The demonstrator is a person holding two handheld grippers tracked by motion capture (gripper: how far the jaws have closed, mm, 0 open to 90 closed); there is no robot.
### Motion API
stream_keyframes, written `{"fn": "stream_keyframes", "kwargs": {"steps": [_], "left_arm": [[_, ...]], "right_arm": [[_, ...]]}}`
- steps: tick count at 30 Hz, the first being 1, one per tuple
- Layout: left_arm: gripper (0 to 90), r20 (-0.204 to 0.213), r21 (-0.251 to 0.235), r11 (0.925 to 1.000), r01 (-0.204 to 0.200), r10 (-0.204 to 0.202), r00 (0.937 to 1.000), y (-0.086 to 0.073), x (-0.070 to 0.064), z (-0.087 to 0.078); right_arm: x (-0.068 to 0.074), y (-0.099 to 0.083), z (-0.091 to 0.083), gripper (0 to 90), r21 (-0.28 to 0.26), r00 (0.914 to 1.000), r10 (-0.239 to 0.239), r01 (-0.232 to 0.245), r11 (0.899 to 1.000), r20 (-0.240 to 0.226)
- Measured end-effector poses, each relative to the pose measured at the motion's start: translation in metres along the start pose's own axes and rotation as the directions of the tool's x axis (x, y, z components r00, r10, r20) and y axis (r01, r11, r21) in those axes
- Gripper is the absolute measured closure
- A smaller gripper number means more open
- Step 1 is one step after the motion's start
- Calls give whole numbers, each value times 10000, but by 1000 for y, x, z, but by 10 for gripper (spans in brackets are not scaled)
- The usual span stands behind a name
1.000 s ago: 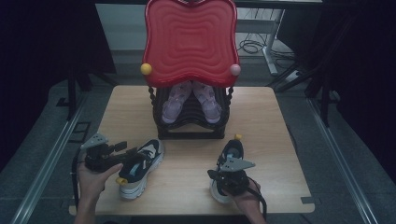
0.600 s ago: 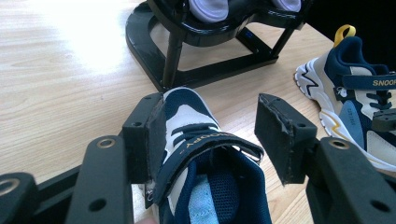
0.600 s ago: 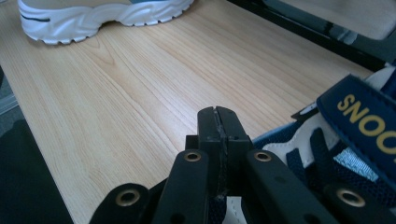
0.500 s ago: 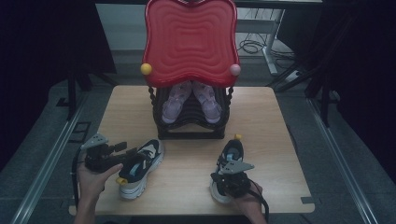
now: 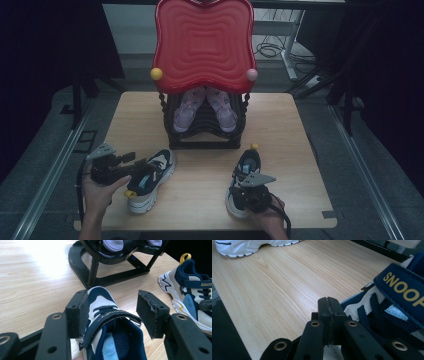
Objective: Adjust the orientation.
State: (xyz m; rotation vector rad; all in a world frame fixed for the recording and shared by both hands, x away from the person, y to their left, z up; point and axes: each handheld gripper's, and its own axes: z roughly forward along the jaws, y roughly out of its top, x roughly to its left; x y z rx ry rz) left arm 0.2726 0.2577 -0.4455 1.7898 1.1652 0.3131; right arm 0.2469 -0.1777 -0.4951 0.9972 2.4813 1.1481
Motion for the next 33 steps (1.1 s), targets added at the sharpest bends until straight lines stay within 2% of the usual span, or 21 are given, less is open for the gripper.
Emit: {"fn": "stream_keyframes", "kwargs": {"steps": [24, 33], "left_arm": [[435, 12, 73, 10000, 13, -13, 10000, -1, 1, 1], [434, 15, 80, 10000, 28, -28, 10000, -2, 1, 1]], "right_arm": [[-9, -17, -21, 898, 205, 9996, 255, -257, 9995, 87], [-12, -27, -33, 899, 258, 9990, 301, -310, 9992, 337]]}}
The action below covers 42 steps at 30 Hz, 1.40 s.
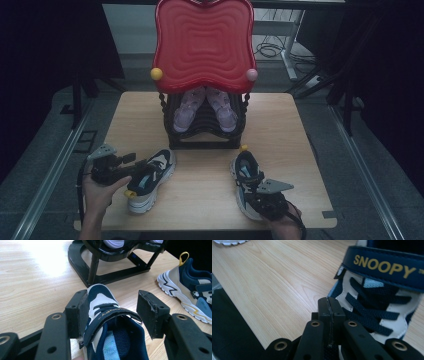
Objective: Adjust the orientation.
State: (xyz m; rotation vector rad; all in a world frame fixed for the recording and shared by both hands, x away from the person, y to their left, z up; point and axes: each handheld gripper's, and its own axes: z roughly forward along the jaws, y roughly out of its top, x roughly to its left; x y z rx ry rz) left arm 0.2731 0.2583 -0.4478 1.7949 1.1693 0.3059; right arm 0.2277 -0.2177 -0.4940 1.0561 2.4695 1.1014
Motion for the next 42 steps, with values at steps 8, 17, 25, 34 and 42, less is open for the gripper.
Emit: {"fn": "stream_keyframes", "kwargs": {"steps": [8, 17, 25, 34, 42], "left_arm": [[434, -12, 10, 10000, -3, 3, 10000, 0, 0, 0], [434, -25, 23, 10000, -3, 3, 10000, 0, 1, 0], [433, -31, 11, 10000, -31, 31, 10000, 0, 1, -1], [434, -37, 20, 10000, -42, 43, 10000, 0, 0, 0], [433, -26, 48, 10000, -71, 71, 10000, 0, -1, 1]], "right_arm": [[-8, -9, -12, 900, 81, 9990, 91, -94, 9999, 446], [-23, -14, -21, 900, 166, 9958, 362, -377, 9992, 844], [-38, -20, -29, 900, 85, 9874, 727, -746, 9972, 1406], [-52, -24, -31, 900, -116, 9777, 991, -987, 9951, 1854], [-67, -20, -27, 899, -283, 9750, 1239, -1208, 9923, 1845]]}}
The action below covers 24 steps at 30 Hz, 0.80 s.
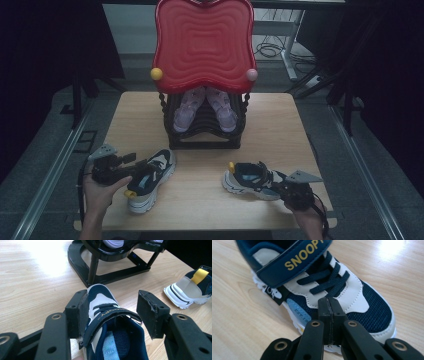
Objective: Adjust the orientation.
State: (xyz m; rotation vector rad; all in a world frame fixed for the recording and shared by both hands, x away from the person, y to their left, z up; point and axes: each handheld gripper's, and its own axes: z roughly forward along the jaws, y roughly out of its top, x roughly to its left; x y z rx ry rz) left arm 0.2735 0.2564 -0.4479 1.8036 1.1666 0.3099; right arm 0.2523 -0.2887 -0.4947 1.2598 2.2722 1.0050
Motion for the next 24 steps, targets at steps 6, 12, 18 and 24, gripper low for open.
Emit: {"fn": "stream_keyframes", "kwargs": {"steps": [6, 12, 18, 24], "left_arm": [[433, -18, -27, 10000, 18, -18, 10000, 0, 1, -1], [433, -40, -19, 10000, 49, -49, 10000, 0, 2, -2], [433, -76, -87, 10000, 43, -44, 10000, 0, 3, -4], [433, -120, -75, 9999, 74, -75, 9999, -1, 4, -4]], "right_arm": [[-5, 4, 4, 899, -114, 10000, 38, -37, 9999, 55], [-4, 0, -11, 900, -398, 9990, 218, -233, 9989, -380], [-3, -14, -15, 900, -37, 9990, 223, -225, 9997, -392], [-16, -23, -9, 899, 235, 9983, 575, -576, 9981, 71]]}}
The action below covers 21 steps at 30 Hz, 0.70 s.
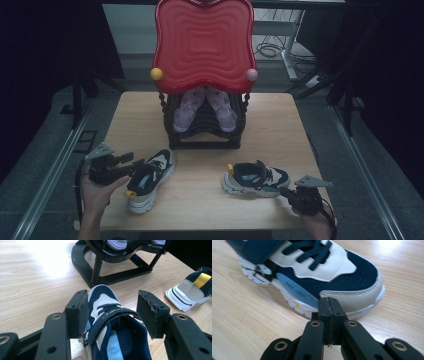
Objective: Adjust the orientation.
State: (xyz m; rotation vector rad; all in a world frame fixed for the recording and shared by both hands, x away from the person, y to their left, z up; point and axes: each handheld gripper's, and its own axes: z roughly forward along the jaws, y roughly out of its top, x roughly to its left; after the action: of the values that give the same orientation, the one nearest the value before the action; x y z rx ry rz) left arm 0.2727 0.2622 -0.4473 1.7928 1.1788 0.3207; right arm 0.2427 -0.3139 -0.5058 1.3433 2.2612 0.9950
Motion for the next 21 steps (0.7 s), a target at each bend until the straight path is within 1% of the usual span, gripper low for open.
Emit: {"fn": "stream_keyframes", "kwargs": {"steps": [2, 8, 15, 21], "left_arm": [[433, 7, 9, 10000, -3, 3, 10000, 0, 0, 0], [432, 21, -13, 10000, -25, 25, 10000, 0, -1, 0], [432, 51, -31, 10000, -73, 73, 10000, 1, -2, -1], [432, 7, -8, 10000, -46, 46, 10000, 1, -2, 0]], "right_arm": [[-2, -1, 2, 899, -40, 10000, 62, -62, 10000, -53], [-6, 1, 2, 899, -91, 9998, 196, -196, 9998, 68], [-15, 4, 5, 899, -227, 9992, 395, -393, 9990, 85], [-24, 9, 10, 899, -259, 9988, 465, -460, 9986, 172]]}}
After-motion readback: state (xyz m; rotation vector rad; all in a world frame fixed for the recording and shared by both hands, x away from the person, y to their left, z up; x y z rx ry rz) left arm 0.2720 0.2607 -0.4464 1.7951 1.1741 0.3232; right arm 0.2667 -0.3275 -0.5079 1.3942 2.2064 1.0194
